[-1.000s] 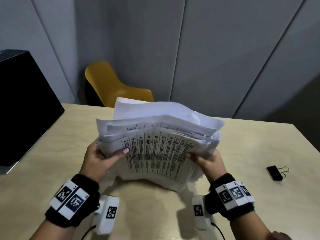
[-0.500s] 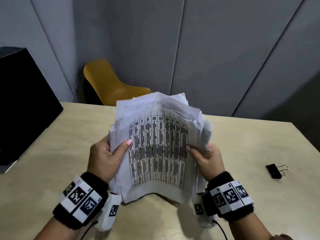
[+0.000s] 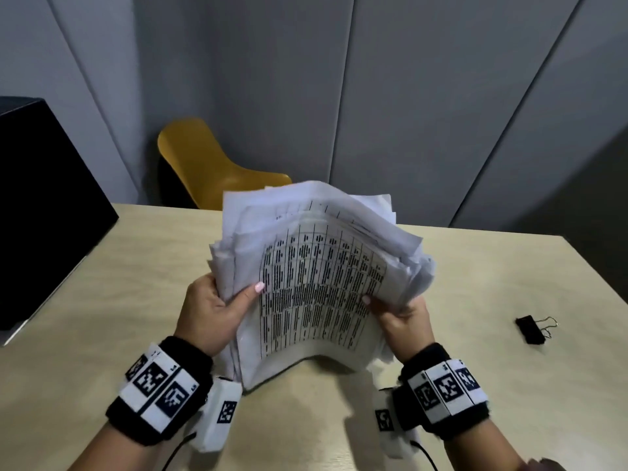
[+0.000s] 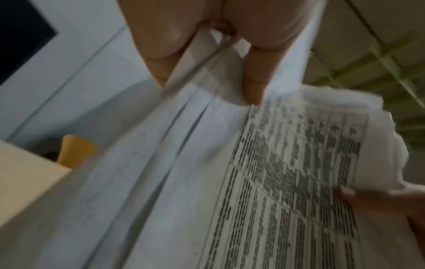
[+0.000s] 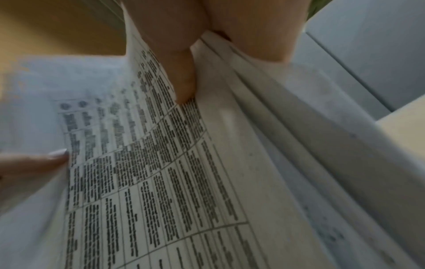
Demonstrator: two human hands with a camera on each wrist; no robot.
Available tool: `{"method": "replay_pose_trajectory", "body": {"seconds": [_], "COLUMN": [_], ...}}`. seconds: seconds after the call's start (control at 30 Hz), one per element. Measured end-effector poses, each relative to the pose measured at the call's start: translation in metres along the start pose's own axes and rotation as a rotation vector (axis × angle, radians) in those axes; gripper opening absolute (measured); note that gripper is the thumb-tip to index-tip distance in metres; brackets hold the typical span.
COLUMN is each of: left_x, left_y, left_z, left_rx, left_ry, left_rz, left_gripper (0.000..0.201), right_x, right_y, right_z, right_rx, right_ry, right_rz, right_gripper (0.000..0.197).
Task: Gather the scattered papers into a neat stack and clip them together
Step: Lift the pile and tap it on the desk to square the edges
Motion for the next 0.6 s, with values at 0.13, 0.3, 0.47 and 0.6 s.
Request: {"method": "replay_pose_trajectory", "body": {"seconds": [0.13,0.3,0.47,0.6], "left_x": [-0.008,-0.011,-0.015,-0.015], "left_y": [0.005,-0.003,-0.004,-0.005], "left_z": [-0.004,-0.012,-0.017,-0.018], "left_rx": [-0.058,-0.068,-0.077,-0.076], "left_ry": [-0.139,-0.153,-0.190,-0.201], "left_rz": [0.065,-0.024,0.041,0.079], "left_gripper": [0.031,0.017,0.026,0.015], "right_x": [-0.002,-0.015,-0.041,-0.052], "right_y": [0.002,0.009,0.012,0.015], "right_z": [0.004,0.005,0.000,-0.002], "right_rx": [0.036,-0.006,-0.059,-0.017], "right_ry": [-0.102,-0.134,-0.029,0.136], "right_rz": [0.041,0.179,0.011,-0.181], "right_gripper": [0.028,0.051,0.022,0.016]}}
Point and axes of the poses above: each hand's wrist, its own z-axis away from the middle knuckle, its own x-axis out of the palm, y = z × x, the point moved 1 cm from there along -z, towards the middle knuckle, and after that the axes turned 13 degrees about y, right-handed, at the moved point
